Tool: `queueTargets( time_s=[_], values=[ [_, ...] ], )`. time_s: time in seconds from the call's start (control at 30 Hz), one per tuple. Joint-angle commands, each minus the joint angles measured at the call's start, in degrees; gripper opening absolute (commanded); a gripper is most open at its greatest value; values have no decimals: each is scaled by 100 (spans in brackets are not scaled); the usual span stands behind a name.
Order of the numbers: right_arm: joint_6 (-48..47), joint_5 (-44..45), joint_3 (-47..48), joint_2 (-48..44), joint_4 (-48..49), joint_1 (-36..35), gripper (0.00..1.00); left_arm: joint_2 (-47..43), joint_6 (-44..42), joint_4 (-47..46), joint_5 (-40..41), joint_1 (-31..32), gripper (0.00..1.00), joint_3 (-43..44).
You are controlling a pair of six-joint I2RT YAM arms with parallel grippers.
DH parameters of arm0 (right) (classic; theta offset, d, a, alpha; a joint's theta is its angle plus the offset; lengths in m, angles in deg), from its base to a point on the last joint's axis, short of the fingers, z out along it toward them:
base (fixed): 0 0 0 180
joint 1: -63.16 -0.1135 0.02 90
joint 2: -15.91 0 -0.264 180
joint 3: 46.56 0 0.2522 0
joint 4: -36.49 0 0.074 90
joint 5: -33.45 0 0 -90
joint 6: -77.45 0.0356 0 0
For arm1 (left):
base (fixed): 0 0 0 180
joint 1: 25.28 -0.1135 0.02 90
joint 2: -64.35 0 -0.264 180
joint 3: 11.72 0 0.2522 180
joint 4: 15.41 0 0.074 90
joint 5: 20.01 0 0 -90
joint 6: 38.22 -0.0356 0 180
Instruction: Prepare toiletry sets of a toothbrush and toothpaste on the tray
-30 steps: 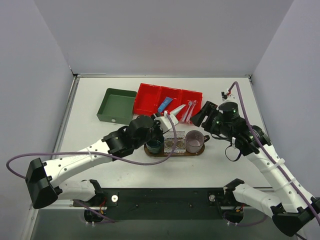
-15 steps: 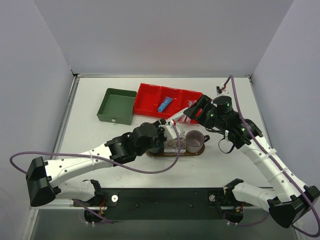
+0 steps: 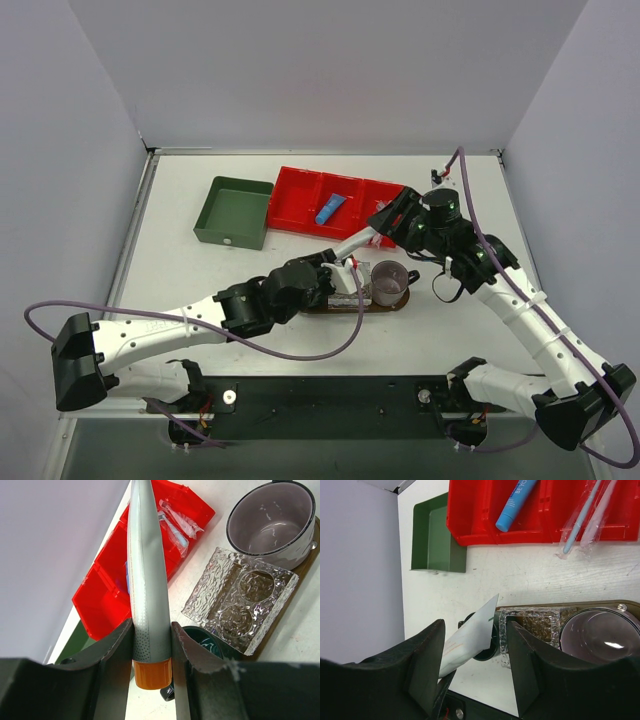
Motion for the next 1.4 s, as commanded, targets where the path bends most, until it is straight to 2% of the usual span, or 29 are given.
queueTargets(
  time_s=[0.0,0.37,0.57,0.77,1.1,1.2,1.23,1.3,1.33,1.37],
  values=[
    [145,50,11,-8,300,29,47,-276,-247,-719,285,92,0,16],
    [355,-196,-209,63,598,73,36,-320,-387,-948,417,215,0,-124],
    [557,-293,-341,37,836,82,22,-382,-589,-1124,426,382,0,-309],
    [768,-302,-552,-86,1099,134,0,-320,-748,-1168,452,505,0,-371],
    [980,-126,-903,-490,1451,205,0,-285,-739,-1036,286,566,0,-362],
    [927,-143,-886,-605,1460,275,0,-311,-695,-940,163,584,13,-309],
    [866,-161,-869,-666,1460,301,0,-346,-634,-913,145,593,26,-300],
    [813,-170,-825,-728,1443,337,0,-408,-572,-904,101,593,38,-283],
    [743,-205,-816,-772,1442,354,0,-495,-511,-922,83,601,49,-291],
    [699,-222,-798,-798,1425,380,0,-548,-493,-931,74,593,53,-291]
  ],
)
